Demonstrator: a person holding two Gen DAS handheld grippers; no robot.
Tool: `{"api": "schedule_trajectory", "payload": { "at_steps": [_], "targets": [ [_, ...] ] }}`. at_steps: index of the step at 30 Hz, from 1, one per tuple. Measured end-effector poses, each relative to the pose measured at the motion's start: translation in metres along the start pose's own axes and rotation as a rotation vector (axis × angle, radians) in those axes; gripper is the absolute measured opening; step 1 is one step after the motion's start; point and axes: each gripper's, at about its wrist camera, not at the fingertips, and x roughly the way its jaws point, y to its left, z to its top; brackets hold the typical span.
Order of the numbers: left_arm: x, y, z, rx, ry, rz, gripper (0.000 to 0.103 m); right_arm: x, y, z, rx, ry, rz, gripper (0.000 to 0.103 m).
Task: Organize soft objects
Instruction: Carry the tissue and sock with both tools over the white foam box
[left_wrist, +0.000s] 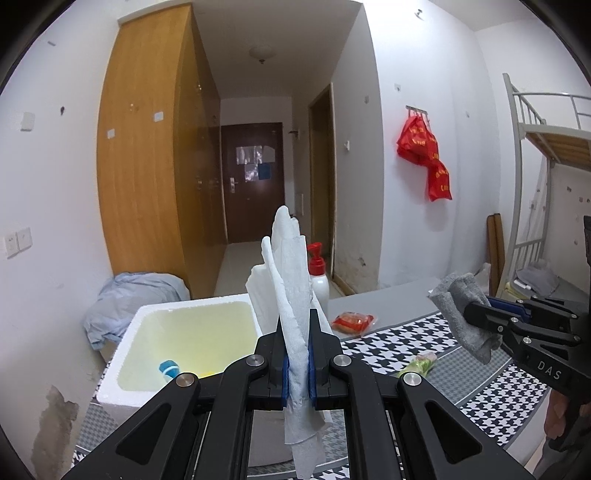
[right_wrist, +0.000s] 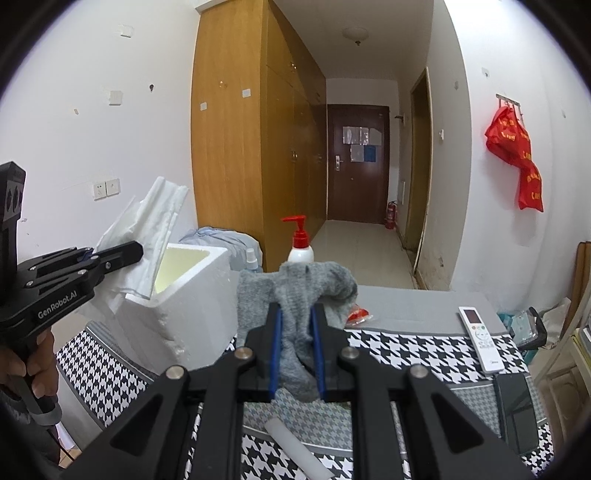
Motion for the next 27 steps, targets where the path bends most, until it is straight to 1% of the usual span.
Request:
{"api": "schedule_trajectory", "payload": {
  "at_steps": [10,22,27],
  "targets": [
    [-0.006,0.01,0.004,-0.01,-0.012,0.038,0.008,0.008,0.013,0.007,-0.018,-0.011,0.041,0.019],
    [-0.015,0.033,0.007,-0.032,-0.025,0.093,0.008,0.014,0.033,0.014,-0.037,-0.019,0.109,0.019],
    [-0.019,0.045,0.003,-0.045,-0.017,0.126,0.008,0.02,0.043,0.016,-0.045,-0.019,0.139,0.019]
  ]
}}
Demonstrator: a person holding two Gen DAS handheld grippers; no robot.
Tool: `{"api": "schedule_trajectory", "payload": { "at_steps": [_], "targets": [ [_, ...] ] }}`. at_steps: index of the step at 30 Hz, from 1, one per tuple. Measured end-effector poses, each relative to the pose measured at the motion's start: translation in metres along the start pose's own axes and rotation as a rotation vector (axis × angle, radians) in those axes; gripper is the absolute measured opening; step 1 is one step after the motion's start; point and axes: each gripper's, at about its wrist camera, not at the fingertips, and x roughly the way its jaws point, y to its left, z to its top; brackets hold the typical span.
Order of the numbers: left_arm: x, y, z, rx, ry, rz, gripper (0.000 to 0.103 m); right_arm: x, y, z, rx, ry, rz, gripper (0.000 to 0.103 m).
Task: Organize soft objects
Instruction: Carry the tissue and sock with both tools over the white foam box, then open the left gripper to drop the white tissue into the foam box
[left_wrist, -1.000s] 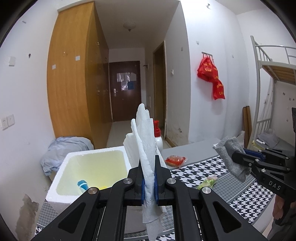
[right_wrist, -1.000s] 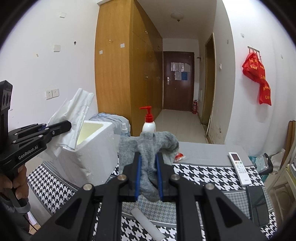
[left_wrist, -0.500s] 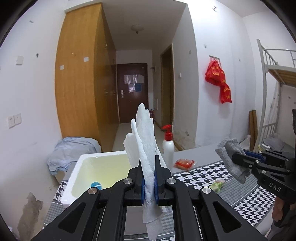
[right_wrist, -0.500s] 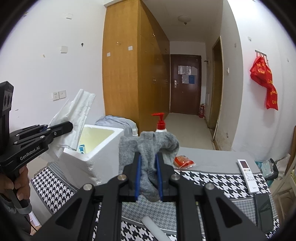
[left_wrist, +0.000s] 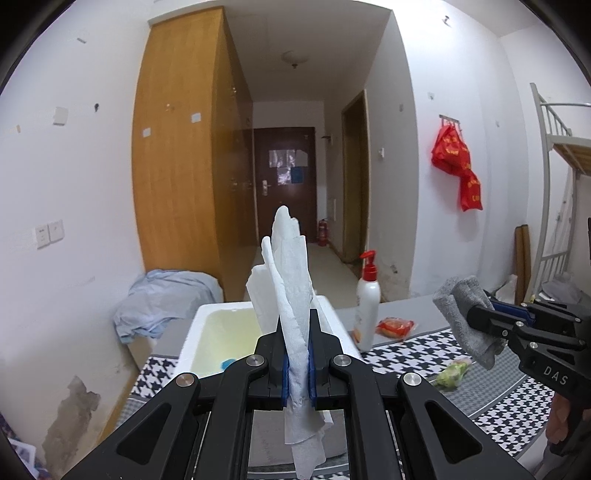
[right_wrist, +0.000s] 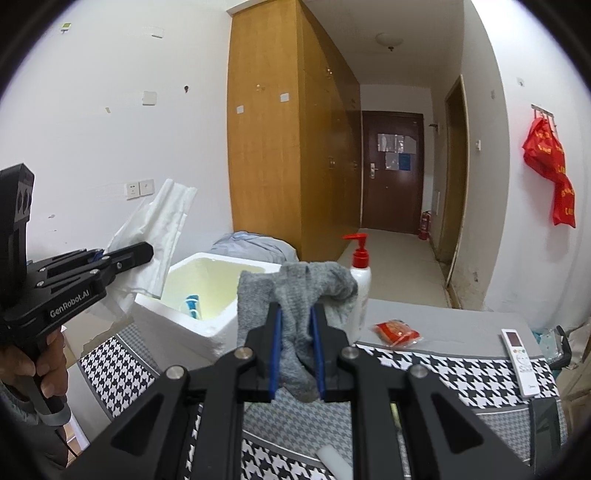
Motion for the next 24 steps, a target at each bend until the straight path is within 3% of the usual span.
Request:
{"api": "schedule_trajectory", "payload": {
  "at_steps": [7,24],
  "targets": [
    [0.0,0.014,0.003,-0.011,0.004,0.038,0.008,0.008,0.015,0.004,-0.019,-0.001,0.042,0.019],
    [0.042,0.03,0.003,-0.034,0.083,0.01,0.008,0.024,0.031,0.009,-0.034,0.006,0.051,0.019]
  ]
}}
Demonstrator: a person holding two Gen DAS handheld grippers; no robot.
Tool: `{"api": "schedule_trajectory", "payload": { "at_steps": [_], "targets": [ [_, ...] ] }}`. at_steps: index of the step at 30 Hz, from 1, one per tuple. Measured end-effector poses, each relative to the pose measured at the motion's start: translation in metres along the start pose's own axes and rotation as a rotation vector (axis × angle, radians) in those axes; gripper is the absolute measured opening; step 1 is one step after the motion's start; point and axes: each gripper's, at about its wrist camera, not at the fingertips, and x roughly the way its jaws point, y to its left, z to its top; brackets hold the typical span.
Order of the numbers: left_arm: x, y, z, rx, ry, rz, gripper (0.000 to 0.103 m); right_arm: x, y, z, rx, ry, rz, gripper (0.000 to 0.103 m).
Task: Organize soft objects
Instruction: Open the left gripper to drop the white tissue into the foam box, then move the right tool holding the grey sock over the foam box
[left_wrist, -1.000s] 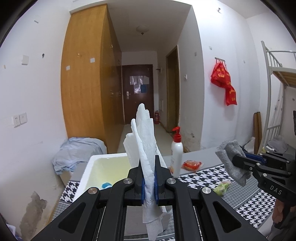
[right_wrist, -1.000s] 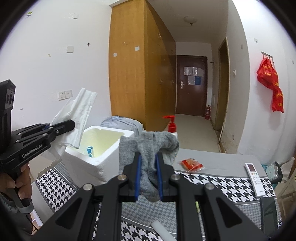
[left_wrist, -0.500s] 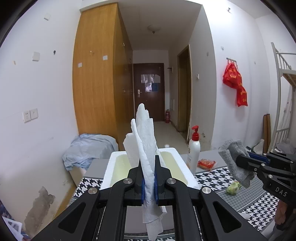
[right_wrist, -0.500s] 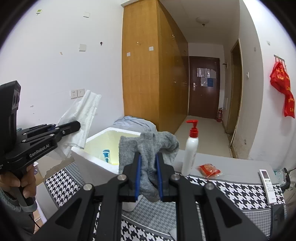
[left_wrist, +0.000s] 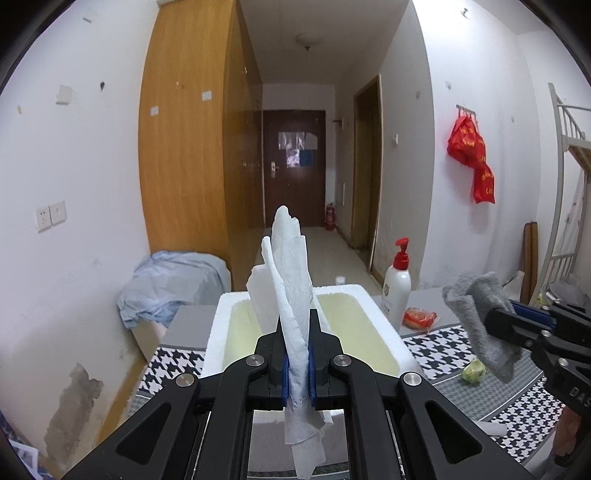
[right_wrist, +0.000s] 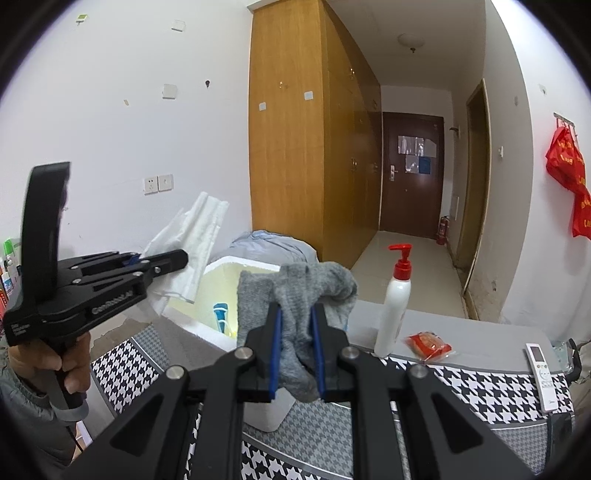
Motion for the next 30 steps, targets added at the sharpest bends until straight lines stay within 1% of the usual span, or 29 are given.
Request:
{"api": "schedule_trajectory", "payload": {
  "at_steps": [5,8,10,11,12,13,14,15,17,18,22,24,30],
  "targets": [
    [0.02,0.003,0.0,-0.01,0.035,0.001,0.008,0.003,-0.005,-0.001,0.01,0.008,-0.019,0.019],
    [0.03,0.003,-0.001,-0.019,0.055,-0.014,0.008,0.006,-0.006,-0.001,0.014,0.02,-0.032,0.019],
    [0.038,0.002,-0.001,-0.013,0.077,-0.026,0.01,0.009,-0.008,-0.002,0.018,0.031,-0.037,0.019],
    [0.042,0.002,-0.001,-0.017,0.091,-0.02,0.018,0.01,-0.008,-0.002,0.018,0.035,-0.038,0.019],
    [0.043,0.003,-0.002,-0.02,0.098,-0.013,0.034,0.01,-0.009,-0.003,0.017,0.036,-0.039,0.019],
    [0.044,0.004,-0.003,-0.023,0.101,-0.006,0.046,0.01,-0.008,-0.003,0.014,0.037,-0.041,0.019],
    [0.044,0.005,-0.004,-0.025,0.096,0.003,0.072,0.01,-0.009,-0.003,0.014,0.037,-0.042,0.019],
    [0.041,0.006,-0.005,-0.027,0.074,0.015,0.087,0.01,-0.009,-0.002,0.013,0.037,-0.044,0.019],
    [0.034,0.008,-0.005,-0.034,0.034,0.035,0.093,0.011,-0.009,-0.002,0.015,0.039,-0.048,0.019],
    [0.034,0.01,-0.004,-0.038,0.03,0.037,0.097,0.011,-0.009,-0.002,0.016,0.04,-0.049,0.019],
    [0.03,0.015,-0.003,-0.035,0.021,0.041,0.099,0.014,-0.005,0.001,0.019,0.043,-0.052,0.019],
    [0.027,0.017,-0.003,-0.033,0.018,0.041,0.101,0.015,-0.004,0.001,0.019,0.044,-0.053,0.019],
    [0.017,0.029,-0.002,-0.05,0.003,0.05,0.102,0.017,0.004,0.004,0.007,0.045,-0.051,0.019]
  ]
}}
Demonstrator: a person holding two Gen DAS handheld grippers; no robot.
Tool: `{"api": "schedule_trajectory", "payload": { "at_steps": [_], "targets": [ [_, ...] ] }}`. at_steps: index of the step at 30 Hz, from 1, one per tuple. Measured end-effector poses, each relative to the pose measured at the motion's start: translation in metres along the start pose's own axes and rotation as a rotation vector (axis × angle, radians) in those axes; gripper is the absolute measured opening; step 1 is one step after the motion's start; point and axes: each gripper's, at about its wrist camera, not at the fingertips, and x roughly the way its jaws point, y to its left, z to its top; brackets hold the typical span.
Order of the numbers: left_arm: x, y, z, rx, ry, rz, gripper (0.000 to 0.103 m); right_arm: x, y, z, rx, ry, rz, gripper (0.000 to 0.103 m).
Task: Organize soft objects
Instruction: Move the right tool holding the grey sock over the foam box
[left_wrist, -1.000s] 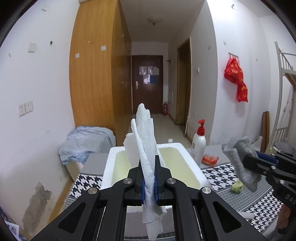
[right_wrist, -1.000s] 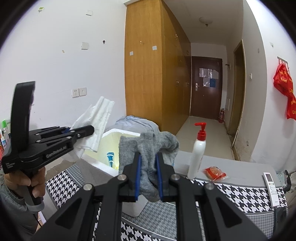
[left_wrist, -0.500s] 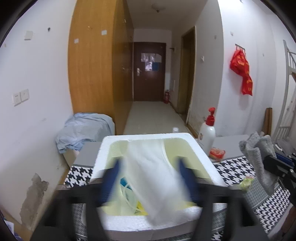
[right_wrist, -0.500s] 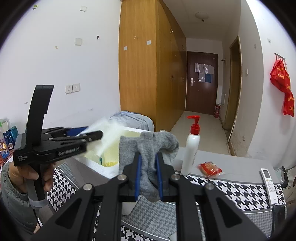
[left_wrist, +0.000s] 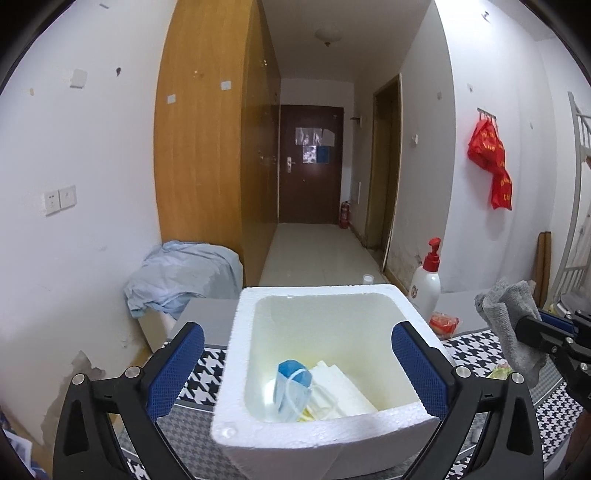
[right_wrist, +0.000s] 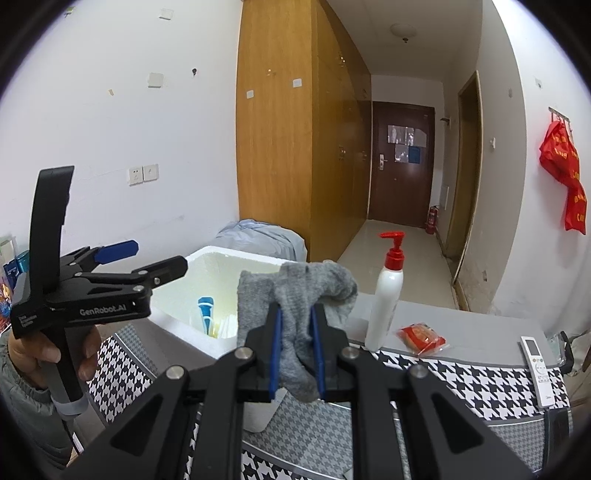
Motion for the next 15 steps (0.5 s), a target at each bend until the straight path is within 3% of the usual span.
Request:
{"api": "schedule_trajectory", "payload": {
  "at_steps": [15],
  "targets": [
    [-0.019,0.022,-0.004,-0.019,-0.025,0.044,0.102,0.012,0.019,0.01,-0.021,0.0,0.009,0.019]
  ]
}}
